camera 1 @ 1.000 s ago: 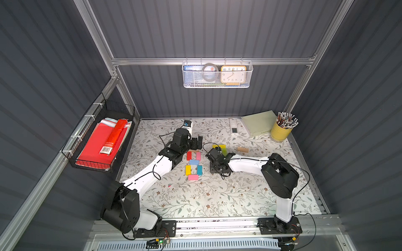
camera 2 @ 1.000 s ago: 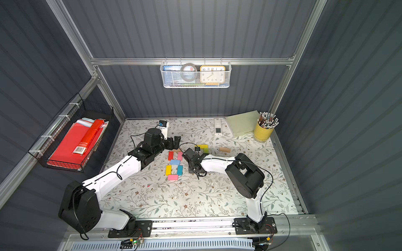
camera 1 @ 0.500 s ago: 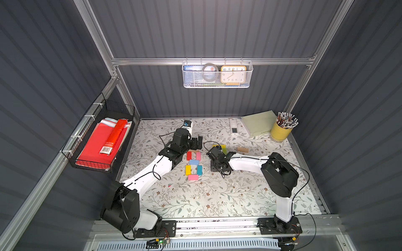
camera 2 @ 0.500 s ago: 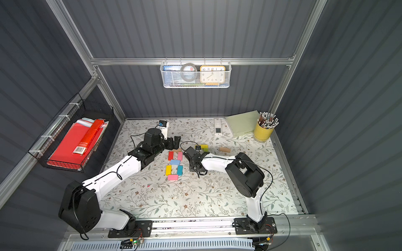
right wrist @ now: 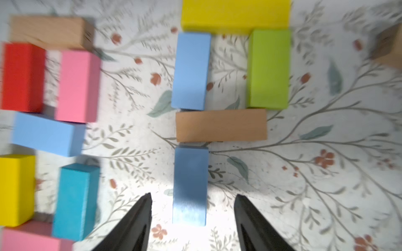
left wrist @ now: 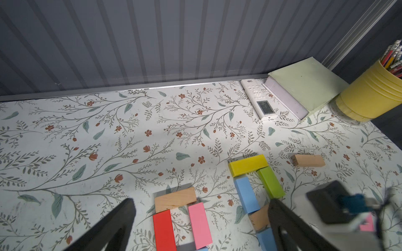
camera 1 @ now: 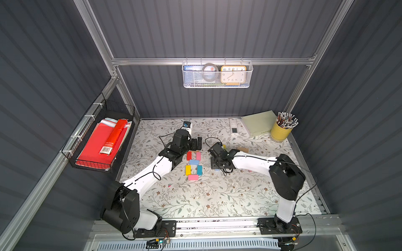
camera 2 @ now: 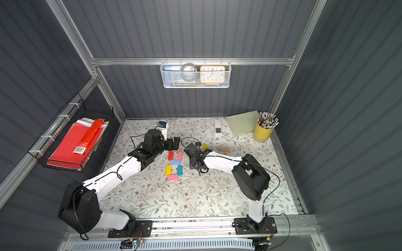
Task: Assemble the number 8 with building blocks
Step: Assemble the building block at the center of the board, then pick up the building block from the center of the board.
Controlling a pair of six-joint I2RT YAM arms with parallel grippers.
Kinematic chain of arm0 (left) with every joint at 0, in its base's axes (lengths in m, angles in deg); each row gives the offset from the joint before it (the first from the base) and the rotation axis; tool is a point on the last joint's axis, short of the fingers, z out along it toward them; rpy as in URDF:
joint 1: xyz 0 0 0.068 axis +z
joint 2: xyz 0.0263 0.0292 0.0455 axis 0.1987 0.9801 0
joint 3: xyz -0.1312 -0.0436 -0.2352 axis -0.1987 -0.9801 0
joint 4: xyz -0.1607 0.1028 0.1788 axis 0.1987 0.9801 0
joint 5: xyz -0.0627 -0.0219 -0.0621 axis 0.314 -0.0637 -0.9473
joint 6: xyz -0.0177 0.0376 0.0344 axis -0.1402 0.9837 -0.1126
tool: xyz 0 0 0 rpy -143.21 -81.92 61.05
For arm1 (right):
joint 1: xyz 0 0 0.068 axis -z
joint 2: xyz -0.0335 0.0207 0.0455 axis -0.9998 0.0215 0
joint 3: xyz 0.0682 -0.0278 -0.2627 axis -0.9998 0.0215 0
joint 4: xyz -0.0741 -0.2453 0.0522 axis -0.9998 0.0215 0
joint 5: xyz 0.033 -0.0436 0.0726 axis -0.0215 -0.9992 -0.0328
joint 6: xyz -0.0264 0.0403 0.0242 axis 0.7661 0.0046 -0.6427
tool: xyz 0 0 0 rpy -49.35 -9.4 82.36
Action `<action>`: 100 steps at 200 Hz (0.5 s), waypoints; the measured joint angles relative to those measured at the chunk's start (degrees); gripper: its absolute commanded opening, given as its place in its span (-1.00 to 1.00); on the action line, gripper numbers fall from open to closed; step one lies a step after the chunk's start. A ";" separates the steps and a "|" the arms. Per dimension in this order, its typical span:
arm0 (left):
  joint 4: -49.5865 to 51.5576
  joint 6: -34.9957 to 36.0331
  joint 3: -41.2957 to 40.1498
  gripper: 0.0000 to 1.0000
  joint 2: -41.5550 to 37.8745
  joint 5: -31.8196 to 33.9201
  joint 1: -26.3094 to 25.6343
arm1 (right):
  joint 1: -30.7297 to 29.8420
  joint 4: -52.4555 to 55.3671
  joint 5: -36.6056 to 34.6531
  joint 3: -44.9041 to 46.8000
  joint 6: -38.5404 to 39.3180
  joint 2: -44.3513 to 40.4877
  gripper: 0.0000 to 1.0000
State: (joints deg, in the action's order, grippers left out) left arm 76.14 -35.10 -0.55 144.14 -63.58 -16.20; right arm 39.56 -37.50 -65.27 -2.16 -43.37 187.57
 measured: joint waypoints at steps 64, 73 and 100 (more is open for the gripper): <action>-0.42 -0.98 2.21 0.96 2.67 -2.25 -0.52 | 5.84 -6.27 -4.92 9.81 7.26 -19.74 0.98; -0.13 -1.31 3.69 0.96 3.91 -2.69 -1.16 | 7.48 -6.91 -5.27 12.48 8.50 -21.27 0.98; 0.31 -1.97 9.53 0.96 8.35 -3.56 -4.33 | 14.60 -7.69 -3.28 17.29 12.68 -23.21 0.92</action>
State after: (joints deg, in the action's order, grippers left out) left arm 76.45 -37.06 8.98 152.49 -67.14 -20.53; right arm 54.16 -45.19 -68.55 15.13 -30.69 164.36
